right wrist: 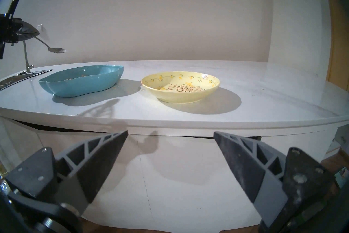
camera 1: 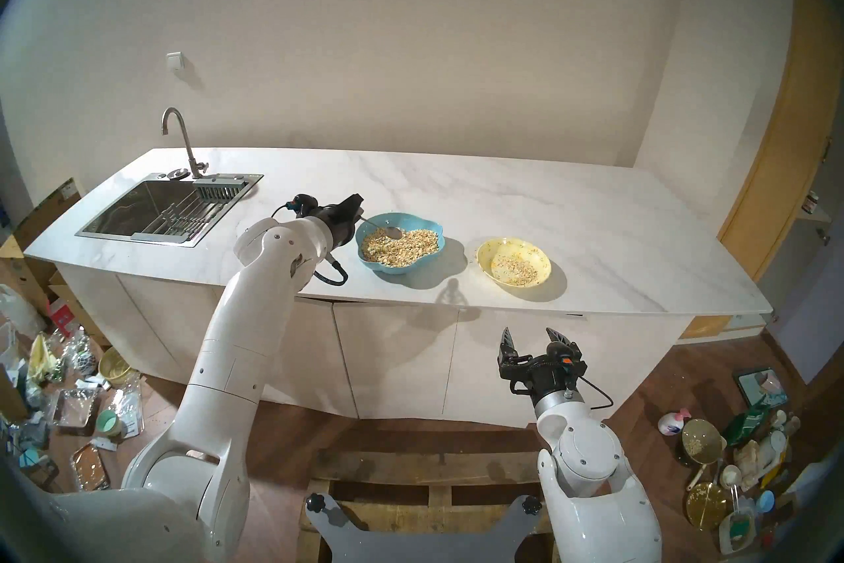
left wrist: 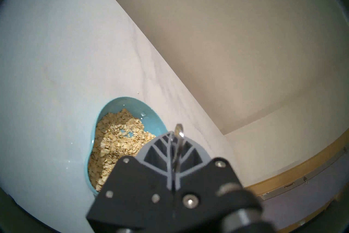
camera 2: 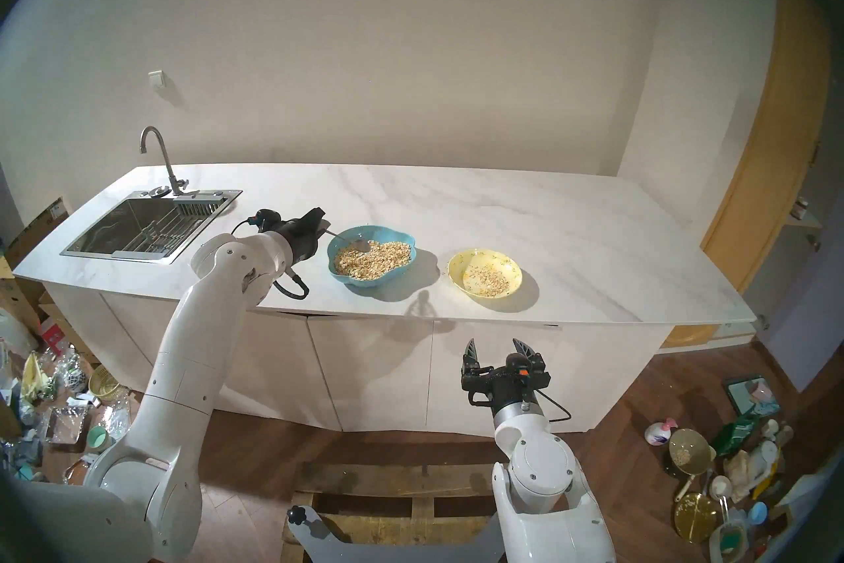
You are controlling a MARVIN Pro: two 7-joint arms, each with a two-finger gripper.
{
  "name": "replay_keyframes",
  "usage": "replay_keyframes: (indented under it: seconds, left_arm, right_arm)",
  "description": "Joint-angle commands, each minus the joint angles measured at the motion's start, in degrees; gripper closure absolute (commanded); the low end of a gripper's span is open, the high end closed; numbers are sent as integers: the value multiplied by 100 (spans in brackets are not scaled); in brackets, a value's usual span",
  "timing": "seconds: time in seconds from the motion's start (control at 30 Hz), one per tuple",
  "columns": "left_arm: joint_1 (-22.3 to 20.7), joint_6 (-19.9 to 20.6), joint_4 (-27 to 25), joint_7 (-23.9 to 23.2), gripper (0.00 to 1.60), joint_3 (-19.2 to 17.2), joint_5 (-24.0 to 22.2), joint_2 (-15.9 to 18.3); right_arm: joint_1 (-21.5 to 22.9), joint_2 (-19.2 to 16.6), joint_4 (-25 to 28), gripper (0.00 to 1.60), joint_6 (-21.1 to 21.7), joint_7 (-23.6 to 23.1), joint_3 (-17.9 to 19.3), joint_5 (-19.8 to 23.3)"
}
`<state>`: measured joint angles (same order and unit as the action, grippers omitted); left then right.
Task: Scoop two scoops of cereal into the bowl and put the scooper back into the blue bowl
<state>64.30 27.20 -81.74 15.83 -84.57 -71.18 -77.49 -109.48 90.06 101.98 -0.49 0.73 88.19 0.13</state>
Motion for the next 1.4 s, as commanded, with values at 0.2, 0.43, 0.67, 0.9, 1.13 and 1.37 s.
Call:
replay_keyframes:
  seconds: [0.2,0.43,0.67,0.9,1.13,1.37]
  left_arm:
    - [-166,-317,197,-400,160,-78,191,176]
    - [-403,-459,648,-670,160,33,345,200]
    - [-597,-499,869,-780,160,119,393,162]
    - [-688,-531,980,-855,160,151,391,163]
    - [-737,-583,1075,-940,160,173,400,161]
    - [-789,-621,1194,-976,160,178,455,182]
  right_arm:
    - [29,14,147,0,-28,3,-8,6]
    - [30,14,143,0,-29,2,-8,5]
    - [33,14,138,0,-31,2,-8,5]
    - [33,14,139,0,-31,2,-8,5]
    - [31,14,142,0,-30,2,-8,5]
    - [30,14,144,0,-29,2,-8,5]
